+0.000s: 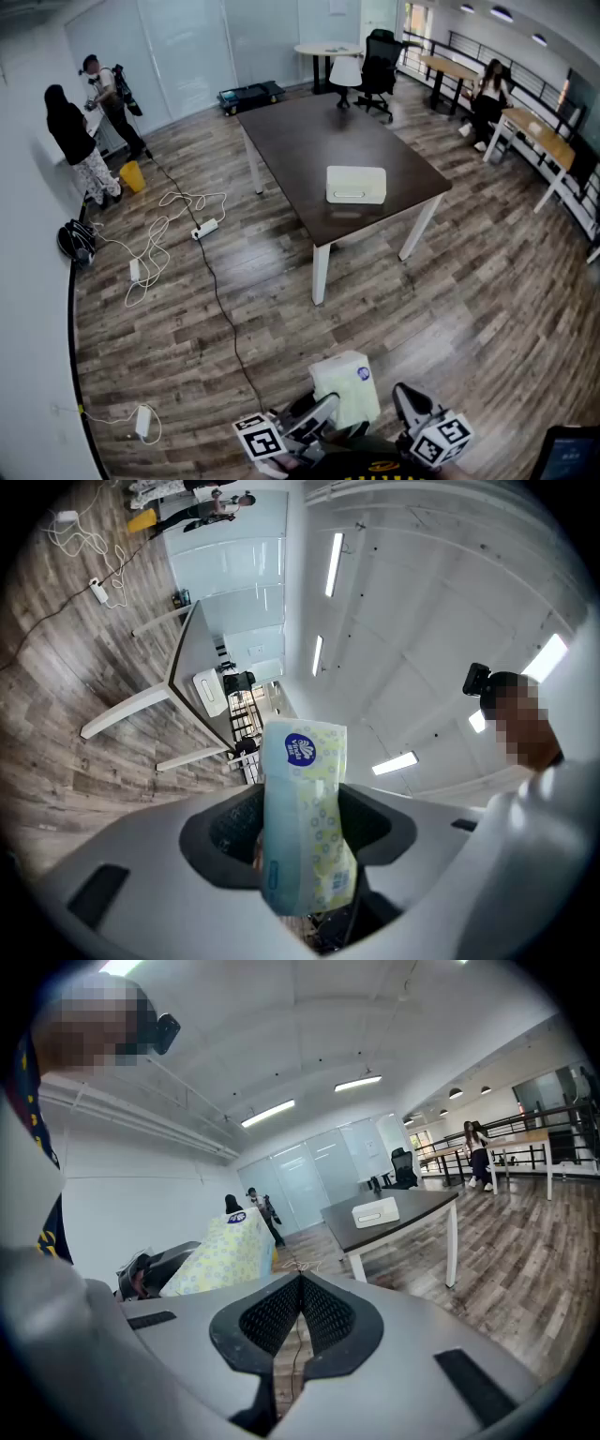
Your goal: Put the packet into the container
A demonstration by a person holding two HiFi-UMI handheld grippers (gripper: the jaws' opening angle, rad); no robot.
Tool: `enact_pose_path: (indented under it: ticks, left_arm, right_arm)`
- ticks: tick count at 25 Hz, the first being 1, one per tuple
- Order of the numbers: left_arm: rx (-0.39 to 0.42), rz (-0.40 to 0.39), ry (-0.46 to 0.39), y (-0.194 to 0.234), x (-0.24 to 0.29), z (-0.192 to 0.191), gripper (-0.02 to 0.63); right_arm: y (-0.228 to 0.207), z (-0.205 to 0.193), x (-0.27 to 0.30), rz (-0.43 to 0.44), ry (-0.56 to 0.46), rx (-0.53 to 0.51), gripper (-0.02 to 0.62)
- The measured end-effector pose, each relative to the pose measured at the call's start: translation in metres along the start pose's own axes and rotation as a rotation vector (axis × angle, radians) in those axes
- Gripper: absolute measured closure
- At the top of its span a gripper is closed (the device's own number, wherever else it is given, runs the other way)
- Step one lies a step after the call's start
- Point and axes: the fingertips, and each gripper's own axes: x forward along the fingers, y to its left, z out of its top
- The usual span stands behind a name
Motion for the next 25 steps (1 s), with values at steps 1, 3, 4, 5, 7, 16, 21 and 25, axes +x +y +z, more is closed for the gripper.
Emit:
enact_pose_path:
  ticks: [1, 3, 4, 5, 7, 16, 21, 25]
  left_arm:
    - [0.017, 0.009, 0.006, -0.007, -0.002, -0.007, 0.368]
    - [0.045, 0.027, 0.012, -0.021, -0.004, -0.021, 0.368]
    - [0.051, 0.035, 0.009, -0.027, -0.004, -0.028, 0.367]
    - [0.053, 0.042, 0.002, -0.033, -0.004, -0.035, 0.368]
    - [0.055, 0.049, -0.01, -0.044, -0.001, -0.051, 0.368]
    - [0.117, 0.111, 0.046, -0.068, 0.012, -0.118, 0.367]
    - [0.376, 0.255, 0.124, -0.062, 0.012, -0.121, 0.367]
    - [0.664, 0.344, 0.176, -0.059, 0.011, -0.092, 0.368]
  right_arm:
    - [0.003, 0.0, -0.008, 0.014, -0.005, -0.01, 0.586]
    - [0.008, 0.002, -0.025, 0.038, -0.016, -0.024, 0.586]
    - [0.009, 0.003, -0.035, 0.046, -0.023, -0.026, 0.586]
    - [0.009, 0.004, -0.045, 0.053, -0.03, -0.026, 0.586]
    - [0.008, 0.006, -0.064, 0.065, -0.049, -0.029, 0.586]
    - [-0.017, -0.019, -0.122, 0.073, -0.085, 0.093, 0.584]
    - [-0.021, -0.022, -0.129, 0.084, -0.119, 0.117, 0.584]
    - [-0.016, -0.019, -0.117, 0.088, -0.113, 0.118, 0.584]
